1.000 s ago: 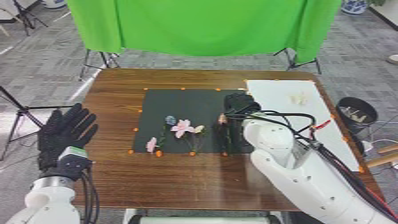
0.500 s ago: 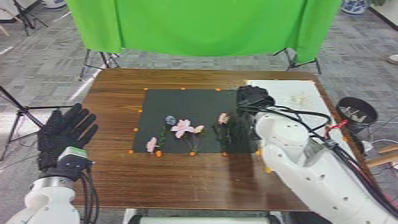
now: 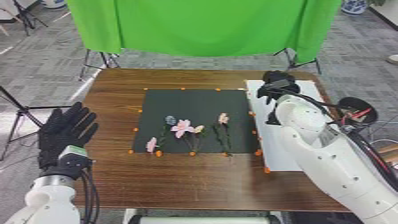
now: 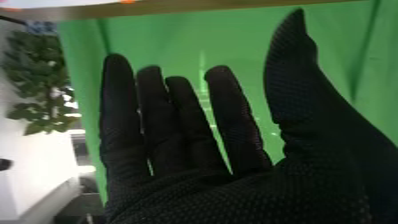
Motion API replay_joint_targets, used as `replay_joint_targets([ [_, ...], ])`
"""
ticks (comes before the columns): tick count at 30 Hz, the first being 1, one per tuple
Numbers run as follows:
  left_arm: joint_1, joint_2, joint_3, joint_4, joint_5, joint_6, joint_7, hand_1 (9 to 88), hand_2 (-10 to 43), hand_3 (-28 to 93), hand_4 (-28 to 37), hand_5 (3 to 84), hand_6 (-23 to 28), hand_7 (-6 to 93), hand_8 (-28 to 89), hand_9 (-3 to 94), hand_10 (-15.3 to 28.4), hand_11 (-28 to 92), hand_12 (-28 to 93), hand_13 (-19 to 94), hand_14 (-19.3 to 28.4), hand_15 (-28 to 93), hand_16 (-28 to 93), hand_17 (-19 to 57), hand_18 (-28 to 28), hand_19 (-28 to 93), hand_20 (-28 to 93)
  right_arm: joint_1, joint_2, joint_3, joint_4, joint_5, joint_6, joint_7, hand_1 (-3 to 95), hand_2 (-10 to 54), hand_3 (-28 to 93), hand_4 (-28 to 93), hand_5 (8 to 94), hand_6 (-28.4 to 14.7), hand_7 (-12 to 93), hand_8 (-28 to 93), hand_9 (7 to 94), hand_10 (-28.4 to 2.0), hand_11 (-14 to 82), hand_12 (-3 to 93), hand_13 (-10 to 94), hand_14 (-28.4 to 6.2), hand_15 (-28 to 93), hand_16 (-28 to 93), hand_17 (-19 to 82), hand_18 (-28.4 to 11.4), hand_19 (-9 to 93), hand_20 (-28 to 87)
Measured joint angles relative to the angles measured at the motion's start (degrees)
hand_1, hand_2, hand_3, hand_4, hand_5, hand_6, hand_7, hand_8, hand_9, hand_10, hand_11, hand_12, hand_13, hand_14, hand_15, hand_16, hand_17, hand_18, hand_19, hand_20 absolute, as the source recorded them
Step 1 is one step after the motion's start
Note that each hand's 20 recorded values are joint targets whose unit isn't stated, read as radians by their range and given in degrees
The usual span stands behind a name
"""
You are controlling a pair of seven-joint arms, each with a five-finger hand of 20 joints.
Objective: Arrange flowers
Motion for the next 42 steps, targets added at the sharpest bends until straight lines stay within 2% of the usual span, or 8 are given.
replay_joint_targets([
  [4, -0.29, 0.24, 0.41, 0.18, 0.03, -0.34, 0.04, 27.3, 13.3, 72, -28.3, 46.2, 10.3, 16.2, -9, 38.0, 16.2, 25, 12, 26, 16.3, 43, -8, -7.6, 16.3, 40, 10, 2.85, 0.0, -0.14, 4.25, 3.91, -0.47, -0.12, 28.4, 4.7, 83, -26, 38.3, -6.0, 17, -13, 32.8, -17.8, 8.8, 12.3, 26, -16.0, 22, 8, 18, -16.8, 50, 10],
  [13, -2.07, 0.85, 2.38, 0.36, 0.11, -0.51, 0.17, 27.4, 13.3, 72, -28.3, 46.2, 10.3, 16.3, -9, 38.0, 16.0, 25, 12, 26, 16.4, 43, -8, -7.6, 16.3, 40, 10, 8.64, 0.12, -2.05, 12.32, 4.11, -4.63, 0.1, 26.9, 6.5, 83, -26, 36.4, -6.1, 16, -12, 29.4, -18.4, 8.1, 11.4, 21, -17.2, 21, 8, 16, -17.0, 48, 10],
  [20, -2.63, 0.84, 2.69, 0.39, 0.13, -0.49, 0.23, 27.4, 13.4, 72, -28.3, 46.2, 10.3, 16.2, -9, 38.0, 16.1, 25, 12, 26, 16.3, 43, -8, -7.6, 16.2, 40, 10, 9.61, 0.81, 0.45, 13.96, 9.65, -11.16, 4.47, 27.3, 7.7, 81, -26, 35.2, -4.1, 16, -13, 28.4, -14.4, 8.7, 9.1, 20, -17.7, 20, 7, 14, -21.1, 46, 9],
  [27, -2.75, 0.8, 2.83, 0.44, 0.13, -0.51, 0.21, 27.4, 13.4, 72, -28.3, 46.2, 10.3, 16.2, -9, 38.0, 16.1, 25, 12, 26, 16.4, 43, -8, -7.7, 16.3, 40, 10, 8.69, 1.19, 3.85, 16.11, 14.62, -16.51, 7.73, 27.1, 8.8, 81, -26, 34.0, -3.8, 15, -13, 28.2, -13.7, 10.5, 7.9, 23, -18.2, 22, 6, 16, -24.1, 46, 8],
  [30, -2.94, 0.76, 3.05, 0.58, 0.15, -0.52, 0.09, 27.4, 13.4, 72, -28.3, 46.2, 10.3, 16.2, -9, 38.0, 16.1, 25, 12, 26, 16.4, 44, -8, -7.7, 16.3, 40, 10, 7.7, 1.19, 5.13, 16.48, 16.03, -18.41, 8.38, 30.2, 7.3, 81, -26, 37.4, -2.9, 17, -14, 32.6, -12.2, 13.0, 7.1, 29, -17.1, 24, 6, 23, -23.2, 46, 8],
  [35, -3.05, 0.71, 3.19, 0.66, 0.25, -0.56, -0.08, 27.4, 13.4, 72, -28.3, 46.2, 10.3, 16.1, -9, 38.0, 16.2, 25, 12, 26, 16.4, 43, -8, -7.7, 16.3, 40, 10, 6.51, 1.19, 7.34, 15.91, 18.3, -19.1, 8.88, 36.9, 2.7, 82, -28, 43.8, -1.9, 20, -15, 41.5, -12.1, 15.0, 8.4, 41, -15.4, 28, 7, 33, -21.3, 52, 8],
  [39, -3.09, 0.68, 3.19, 0.7, 0.35, -0.64, -0.27, 27.4, 13.4, 72, -28.3, 46.2, 10.3, 16.1, -9, 38.0, 16.1, 25, 12, 26, 16.4, 44, -8, -7.7, 16.3, 40, 10, 5.9, 1.37, 8.25, 14.89, 18.21, -19.08, 8.99, 44.7, -2.8, 82, -28, 48.4, -1.4, 23, -16, 48.8, -14.0, 16.8, 12.8, 49, -13.4, 34, 9, 41, -16.3, 59, 8],
  [42, -3.16, 0.67, 3.19, 0.72, 0.44, -0.69, -0.56, 27.4, 13.4, 72, -28.3, 46.2, 10.3, 16.1, -9, 38.0, 16.1, 25, 12, 26, 16.4, 43, -8, -7.7, 16.3, 40, 10, 5.0, 1.7, 8.7, 13.92, 17.69, -18.83, 8.96, 50.0, -6.6, 81, -28, 51.4, -1.2, 24, -16, 53.5, -14.6, 22.3, 16.5, 54, -11.6, 38, 12, 45, -13.2, 63, 7],
])
